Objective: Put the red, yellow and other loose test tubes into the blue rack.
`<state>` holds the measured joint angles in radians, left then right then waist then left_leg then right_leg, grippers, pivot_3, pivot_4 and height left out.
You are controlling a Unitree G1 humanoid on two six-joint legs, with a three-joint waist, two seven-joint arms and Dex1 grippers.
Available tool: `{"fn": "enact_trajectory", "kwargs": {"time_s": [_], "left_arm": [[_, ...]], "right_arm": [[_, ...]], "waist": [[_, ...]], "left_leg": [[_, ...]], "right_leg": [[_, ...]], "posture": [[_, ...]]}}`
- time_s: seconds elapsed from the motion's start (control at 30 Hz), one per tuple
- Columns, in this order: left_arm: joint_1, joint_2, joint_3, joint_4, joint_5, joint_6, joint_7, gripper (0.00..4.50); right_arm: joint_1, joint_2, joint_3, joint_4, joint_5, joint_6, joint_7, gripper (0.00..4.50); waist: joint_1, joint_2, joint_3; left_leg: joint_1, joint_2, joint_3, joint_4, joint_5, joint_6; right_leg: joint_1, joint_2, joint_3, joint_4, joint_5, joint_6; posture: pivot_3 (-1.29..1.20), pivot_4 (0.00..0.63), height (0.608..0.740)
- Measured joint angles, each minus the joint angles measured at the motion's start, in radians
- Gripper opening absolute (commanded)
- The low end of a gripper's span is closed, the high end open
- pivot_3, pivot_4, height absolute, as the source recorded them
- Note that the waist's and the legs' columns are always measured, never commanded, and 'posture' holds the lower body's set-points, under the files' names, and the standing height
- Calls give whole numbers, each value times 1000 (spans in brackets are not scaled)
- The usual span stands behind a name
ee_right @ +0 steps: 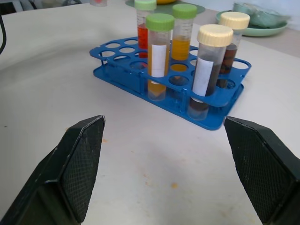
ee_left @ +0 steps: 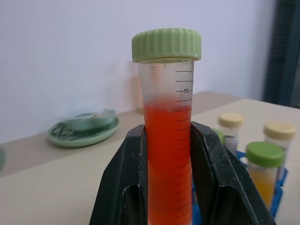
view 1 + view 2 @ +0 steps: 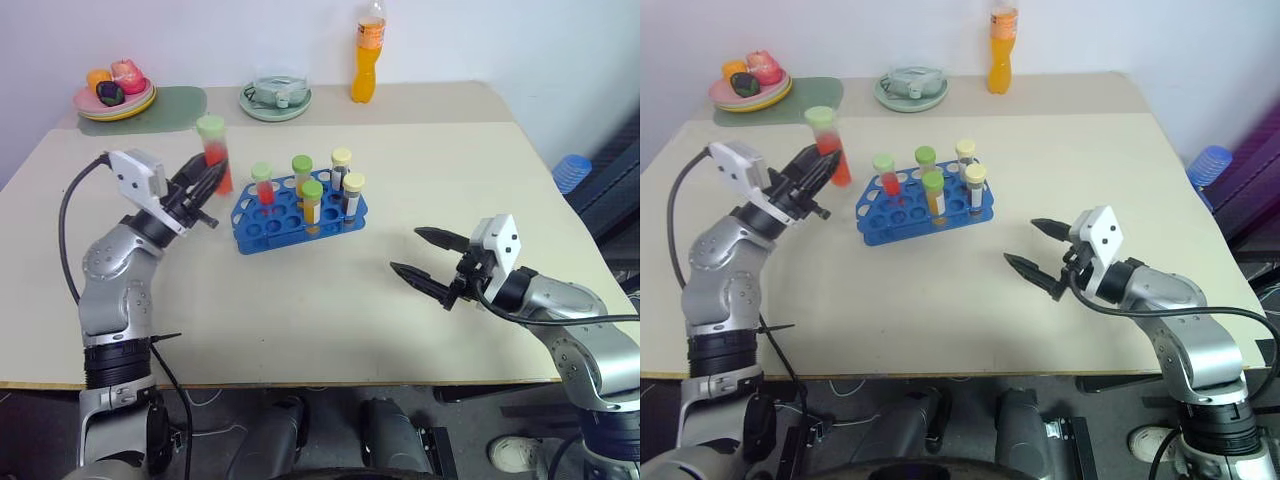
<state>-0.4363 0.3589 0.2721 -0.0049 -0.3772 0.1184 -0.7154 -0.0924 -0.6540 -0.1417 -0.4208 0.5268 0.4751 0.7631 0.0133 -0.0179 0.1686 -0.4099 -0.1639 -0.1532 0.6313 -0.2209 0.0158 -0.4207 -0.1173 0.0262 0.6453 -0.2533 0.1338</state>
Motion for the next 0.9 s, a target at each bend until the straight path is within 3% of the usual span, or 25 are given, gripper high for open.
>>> {"fn": "enact_trajectory", "kwargs": {"time_s": [0.2,0.5,0.9], "left_arm": [[3,-55,-101,58,44,-113,0,659],[10,-89,-146,262,126,-304,20,659],[31,-113,-192,330,129,-436,-3,659]], "right_arm": [[18,0,-10,-47,11,27,-25,4187],[90,-3,-48,-100,27,49,-53,4187],[163,-31,-111,-163,48,76,-63,4187]], "waist": [[-1,0,0],[1,0,0],[1,1,-1]], "left_leg": [[0,0,0,0,0,0],[0,0,0,0,0,0],[0,0,0,0,0,1]], "right_leg": [[0,0,0,0,0,0],[0,0,0,-1,0,0],[1,0,0,-1,0,0]], "posture": [[0,150,740],[0,150,740],[0,150,740]]}}
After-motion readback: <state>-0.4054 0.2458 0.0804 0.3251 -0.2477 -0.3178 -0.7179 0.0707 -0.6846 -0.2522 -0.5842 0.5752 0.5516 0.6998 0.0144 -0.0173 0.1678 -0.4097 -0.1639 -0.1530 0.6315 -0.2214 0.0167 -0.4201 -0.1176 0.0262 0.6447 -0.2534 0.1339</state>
